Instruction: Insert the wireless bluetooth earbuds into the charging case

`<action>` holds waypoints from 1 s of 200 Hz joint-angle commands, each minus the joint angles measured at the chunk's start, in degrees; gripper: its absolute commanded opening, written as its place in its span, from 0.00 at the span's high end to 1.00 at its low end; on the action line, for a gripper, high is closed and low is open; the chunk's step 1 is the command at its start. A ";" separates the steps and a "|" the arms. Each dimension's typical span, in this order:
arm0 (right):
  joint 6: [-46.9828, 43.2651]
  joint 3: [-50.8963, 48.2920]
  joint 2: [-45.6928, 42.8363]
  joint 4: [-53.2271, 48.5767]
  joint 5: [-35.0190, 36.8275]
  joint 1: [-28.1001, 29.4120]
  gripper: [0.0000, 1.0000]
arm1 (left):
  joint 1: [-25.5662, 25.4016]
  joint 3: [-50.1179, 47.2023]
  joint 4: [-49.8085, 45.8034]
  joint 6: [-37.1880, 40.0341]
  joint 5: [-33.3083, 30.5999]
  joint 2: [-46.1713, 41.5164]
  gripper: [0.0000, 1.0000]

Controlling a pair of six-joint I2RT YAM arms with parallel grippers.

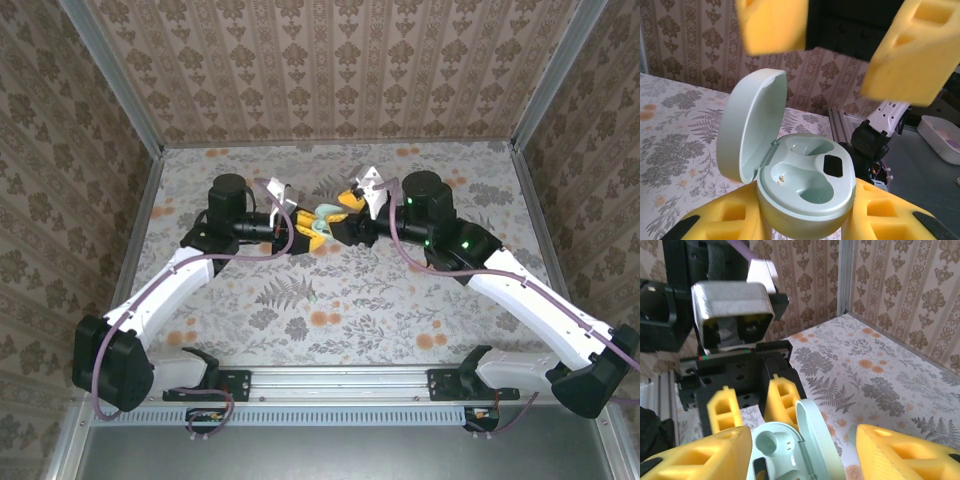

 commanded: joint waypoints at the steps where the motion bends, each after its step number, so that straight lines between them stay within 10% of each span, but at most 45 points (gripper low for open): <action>1: 5.04 3.72 -0.31 -2.83 0.21 0.14 0.42 | 0.99 0.33 1.13 -1.59 -0.85 0.07 0.77; 124: 40.47 -7.38 -1.50 -12.58 12.87 0.11 0.51 | 13.02 -10.23 5.02 -5.09 -8.35 -4.88 0.78; 200: 48.86 -11.86 16.81 -6.31 11.98 11.10 0.57 | 16.25 -12.71 4.53 -4.75 -12.25 -8.02 0.78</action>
